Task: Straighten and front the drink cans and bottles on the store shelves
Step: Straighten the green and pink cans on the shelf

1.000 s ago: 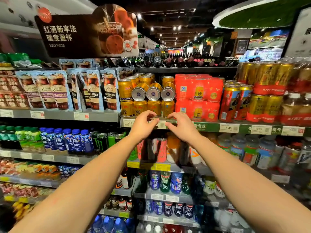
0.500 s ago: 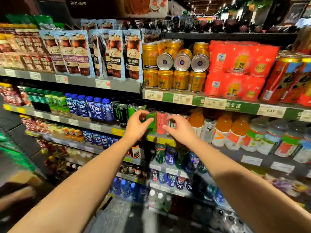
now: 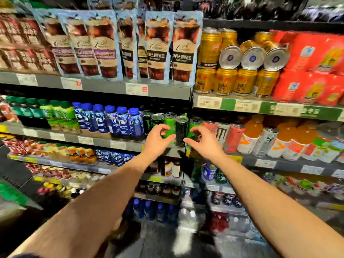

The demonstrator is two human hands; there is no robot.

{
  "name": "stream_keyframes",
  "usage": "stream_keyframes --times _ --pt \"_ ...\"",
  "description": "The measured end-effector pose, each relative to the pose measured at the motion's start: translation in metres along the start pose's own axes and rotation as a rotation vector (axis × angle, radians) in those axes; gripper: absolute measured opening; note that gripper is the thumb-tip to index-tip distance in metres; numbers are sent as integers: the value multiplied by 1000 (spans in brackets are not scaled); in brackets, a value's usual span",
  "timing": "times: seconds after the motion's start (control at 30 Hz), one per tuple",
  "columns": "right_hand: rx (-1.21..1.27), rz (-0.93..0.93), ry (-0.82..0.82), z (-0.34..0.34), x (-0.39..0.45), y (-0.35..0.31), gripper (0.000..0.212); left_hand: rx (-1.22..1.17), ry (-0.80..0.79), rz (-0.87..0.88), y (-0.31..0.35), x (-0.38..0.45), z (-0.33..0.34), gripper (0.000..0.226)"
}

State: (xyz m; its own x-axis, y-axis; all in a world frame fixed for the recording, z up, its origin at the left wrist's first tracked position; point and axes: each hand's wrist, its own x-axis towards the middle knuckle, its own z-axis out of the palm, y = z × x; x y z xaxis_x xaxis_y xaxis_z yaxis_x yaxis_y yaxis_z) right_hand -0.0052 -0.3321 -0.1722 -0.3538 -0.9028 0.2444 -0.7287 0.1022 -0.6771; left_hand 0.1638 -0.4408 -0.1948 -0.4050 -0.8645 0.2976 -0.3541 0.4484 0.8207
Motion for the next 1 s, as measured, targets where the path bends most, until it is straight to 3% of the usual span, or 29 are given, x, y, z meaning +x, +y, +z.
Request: stream_keyframes --times 0.47,0.73,1.0 --pt "-38 101 128 37 37 -9 58 52 -135 115 -30 47 -6 38" --pt "-37 105 153 44 57 -8 70 220 -58 285 -33 78 -1 36" --pt "-92 154 132 45 72 -12 81 386 -131 265 -39 104 1 59"
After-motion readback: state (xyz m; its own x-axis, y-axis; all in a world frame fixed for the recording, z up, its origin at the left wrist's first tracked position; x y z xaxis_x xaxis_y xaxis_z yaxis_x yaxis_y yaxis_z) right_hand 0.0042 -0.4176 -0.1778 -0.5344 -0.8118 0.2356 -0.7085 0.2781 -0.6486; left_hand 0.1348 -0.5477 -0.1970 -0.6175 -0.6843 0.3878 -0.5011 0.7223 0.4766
